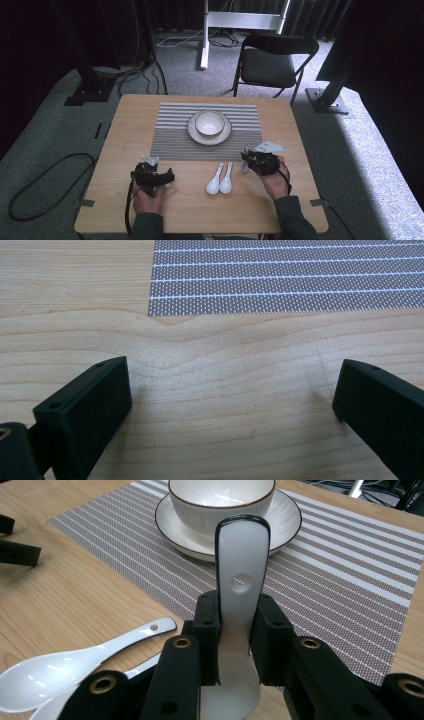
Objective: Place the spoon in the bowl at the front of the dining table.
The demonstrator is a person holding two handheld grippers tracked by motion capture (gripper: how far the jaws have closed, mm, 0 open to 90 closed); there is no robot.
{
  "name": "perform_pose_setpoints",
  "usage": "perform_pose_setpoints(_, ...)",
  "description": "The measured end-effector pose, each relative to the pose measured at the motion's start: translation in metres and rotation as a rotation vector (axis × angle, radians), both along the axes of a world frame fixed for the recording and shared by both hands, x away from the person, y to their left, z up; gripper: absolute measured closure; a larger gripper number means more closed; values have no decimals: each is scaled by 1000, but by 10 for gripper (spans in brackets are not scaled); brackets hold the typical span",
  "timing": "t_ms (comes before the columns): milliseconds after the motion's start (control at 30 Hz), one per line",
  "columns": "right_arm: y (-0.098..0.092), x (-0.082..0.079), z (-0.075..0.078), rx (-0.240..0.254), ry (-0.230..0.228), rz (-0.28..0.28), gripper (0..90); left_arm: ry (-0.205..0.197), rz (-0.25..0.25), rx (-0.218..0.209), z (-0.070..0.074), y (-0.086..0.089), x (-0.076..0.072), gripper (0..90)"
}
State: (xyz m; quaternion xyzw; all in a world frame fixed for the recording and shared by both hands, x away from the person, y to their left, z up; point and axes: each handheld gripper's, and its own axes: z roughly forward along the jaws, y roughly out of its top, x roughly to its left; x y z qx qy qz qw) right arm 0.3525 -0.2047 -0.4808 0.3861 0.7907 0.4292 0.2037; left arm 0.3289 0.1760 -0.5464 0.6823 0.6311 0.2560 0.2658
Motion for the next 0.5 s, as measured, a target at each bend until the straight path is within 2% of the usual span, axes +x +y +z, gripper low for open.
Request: perform_pose_setpoints(500, 1, 11, 15, 30, -23, 9, 751, 1, -2, 2, 0, 0, 0, 26)
